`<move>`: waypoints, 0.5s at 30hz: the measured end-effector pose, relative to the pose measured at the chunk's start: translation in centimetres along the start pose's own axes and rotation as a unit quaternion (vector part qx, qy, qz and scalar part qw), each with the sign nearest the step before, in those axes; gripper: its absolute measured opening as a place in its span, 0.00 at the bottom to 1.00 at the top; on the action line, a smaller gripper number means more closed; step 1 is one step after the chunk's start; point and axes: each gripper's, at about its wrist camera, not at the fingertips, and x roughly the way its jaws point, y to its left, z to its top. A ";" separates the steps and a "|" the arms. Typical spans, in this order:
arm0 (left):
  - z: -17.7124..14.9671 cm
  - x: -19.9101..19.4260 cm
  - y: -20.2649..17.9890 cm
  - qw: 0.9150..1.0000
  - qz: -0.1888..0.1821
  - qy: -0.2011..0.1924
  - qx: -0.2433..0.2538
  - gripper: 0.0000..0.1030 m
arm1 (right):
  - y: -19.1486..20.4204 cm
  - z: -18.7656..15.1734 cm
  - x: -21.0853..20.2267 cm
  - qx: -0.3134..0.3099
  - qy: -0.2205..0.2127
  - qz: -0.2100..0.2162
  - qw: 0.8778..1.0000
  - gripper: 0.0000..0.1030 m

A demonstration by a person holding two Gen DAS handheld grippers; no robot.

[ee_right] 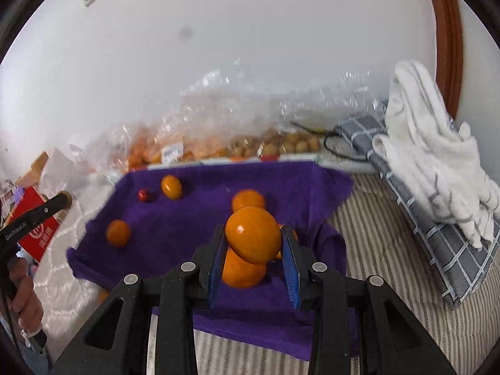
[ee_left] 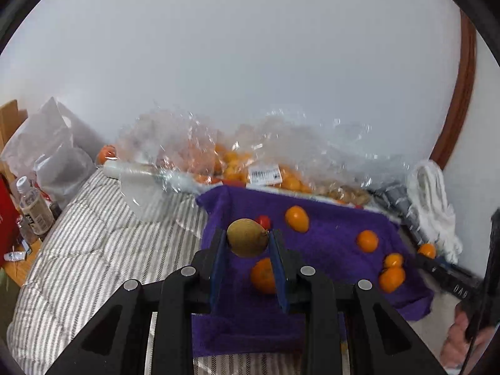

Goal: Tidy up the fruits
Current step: 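Carry the orange with the right tool while the left tool carries the green fruit over the towel, then open the right tool onto the towel while the left tool releases the green fruit there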

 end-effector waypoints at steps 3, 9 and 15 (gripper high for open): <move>-0.9 0.8 -0.2 1.000 0.000 0.007 0.014 0.26 | -0.6 -0.4 0.8 0.001 0.013 -0.005 1.000 0.33; -1.3 1.5 -0.3 1.000 0.000 0.009 0.021 0.26 | -1.7 -0.8 1.1 0.005 0.031 -0.017 0.999 0.33; -1.6 2.0 -0.2 1.000 0.005 0.022 0.019 0.26 | -2.0 -1.2 2.3 0.000 0.059 -0.017 0.998 0.33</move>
